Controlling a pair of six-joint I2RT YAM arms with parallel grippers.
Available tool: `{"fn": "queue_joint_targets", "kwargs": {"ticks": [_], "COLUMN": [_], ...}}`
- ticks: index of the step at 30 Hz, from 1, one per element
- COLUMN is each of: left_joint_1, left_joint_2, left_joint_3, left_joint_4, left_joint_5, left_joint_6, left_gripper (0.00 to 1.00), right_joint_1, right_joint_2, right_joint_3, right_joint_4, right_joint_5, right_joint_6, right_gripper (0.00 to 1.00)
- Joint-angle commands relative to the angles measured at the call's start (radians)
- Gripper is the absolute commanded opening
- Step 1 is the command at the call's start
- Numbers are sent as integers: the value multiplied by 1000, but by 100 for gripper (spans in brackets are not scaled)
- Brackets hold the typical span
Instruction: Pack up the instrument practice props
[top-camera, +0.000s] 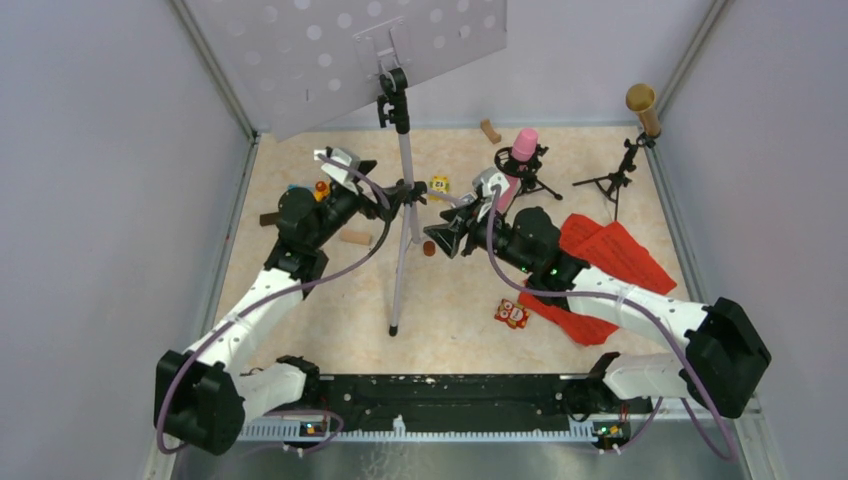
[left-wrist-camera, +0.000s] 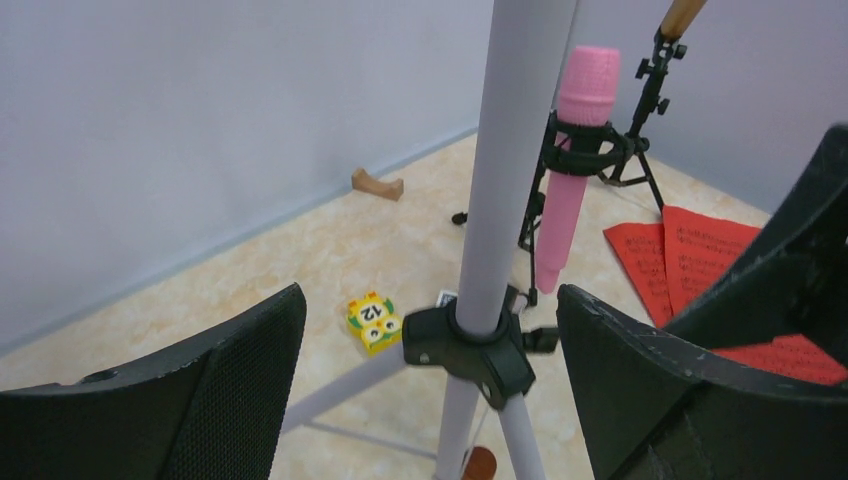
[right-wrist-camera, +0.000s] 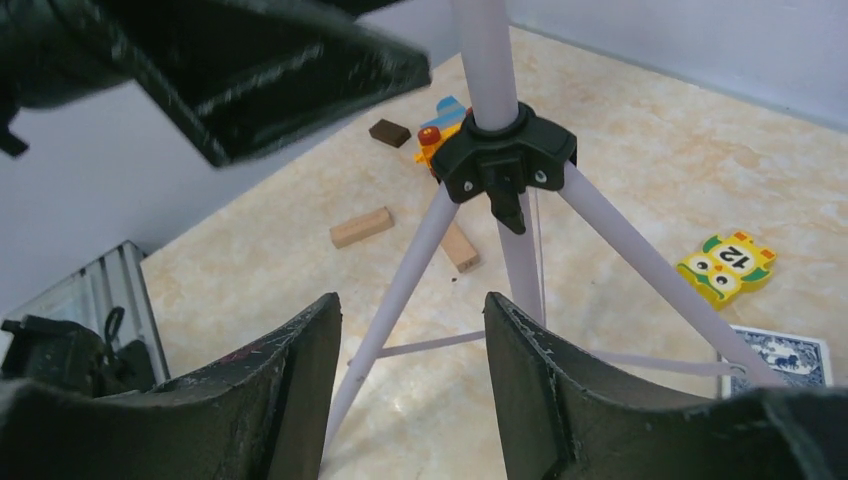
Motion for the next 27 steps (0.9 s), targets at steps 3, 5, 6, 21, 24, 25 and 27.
{"fn": "queue_joint_targets", "kwargs": {"ticks": [3,5,6,21,24,25,27], "left_joint_1": [0,0,0,0,0,0,0], "left_joint_2": [133,166,180,293,291,289,287], "left_joint_3": [133,148,155,208,202,199,198], "left_joint_4": [186,193,194,169,144,134,106], "left_joint_5": [136,156,163,291,307,312,312], "left_joint_6": [10,25,35,93,126,136,154], "left_gripper": [97,93,90,30,17,13,6], "right_joint_1": [-6,-7,-7,-8,-7,-7,-7], "right_joint_2": [-53,-56,-57,63,117,132,161], "right_joint_3": [-61,-61,-61,-20,17,26,37], "right_joint_4": [79,61,56,169,189,202,242], "right_joint_5": [-26,-18,-15,29,-3,-3,6], "right_joint_6": [-135,-158,-168,-317,-370,-383,-404], "right_gripper": [54,54,54,42,39,39,39]}}
